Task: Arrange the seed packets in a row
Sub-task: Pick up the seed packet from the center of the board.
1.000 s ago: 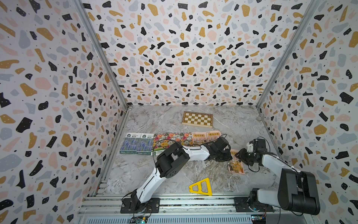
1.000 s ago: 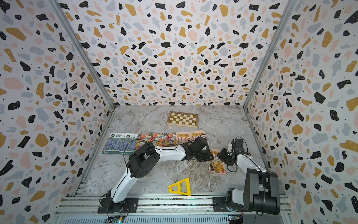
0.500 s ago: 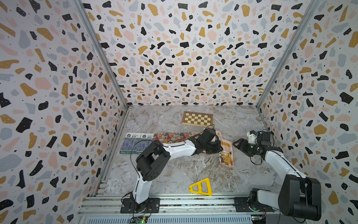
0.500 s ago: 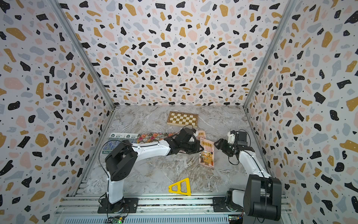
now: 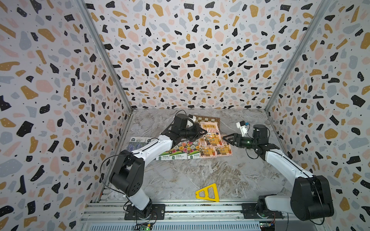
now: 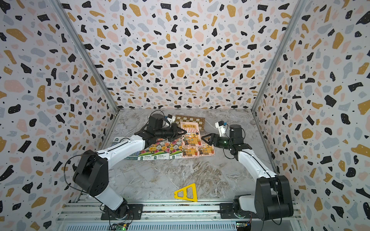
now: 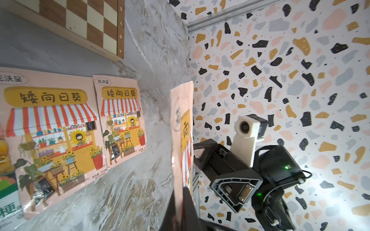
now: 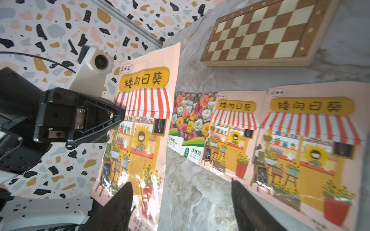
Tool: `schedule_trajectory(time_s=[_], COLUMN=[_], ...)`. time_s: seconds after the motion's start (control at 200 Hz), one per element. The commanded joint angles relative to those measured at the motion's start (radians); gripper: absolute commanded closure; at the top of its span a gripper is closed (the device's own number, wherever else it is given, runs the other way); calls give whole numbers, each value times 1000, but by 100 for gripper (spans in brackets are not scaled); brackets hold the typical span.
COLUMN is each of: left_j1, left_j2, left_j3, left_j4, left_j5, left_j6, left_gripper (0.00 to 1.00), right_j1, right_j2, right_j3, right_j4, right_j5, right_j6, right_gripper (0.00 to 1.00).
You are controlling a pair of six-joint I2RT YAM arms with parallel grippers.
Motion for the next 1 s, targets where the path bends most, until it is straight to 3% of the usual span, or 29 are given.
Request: schedule_trajectory(time_s=[0.0, 0.205, 0.786, 0.996], left_j1=[32, 56, 59, 60], left_j2=[-50, -78, -87, -102], left_j3=[-20, -23, -16, -13], left_j4=[37, 36, -7, -89], left_j5=[105, 140, 166, 117], left_j6=[-19, -9, 42, 85], left_gripper=[100, 100, 100, 99], right_j1=[34, 76, 88, 89], right_j2=[32, 92, 164, 154], right_j3=[47, 108, 161, 164], right_j4=[102, 179, 278, 302], right_j5=[-59, -100, -162, -190], right_j6=[80, 152, 258, 246], right_gripper=[23, 30, 71, 96])
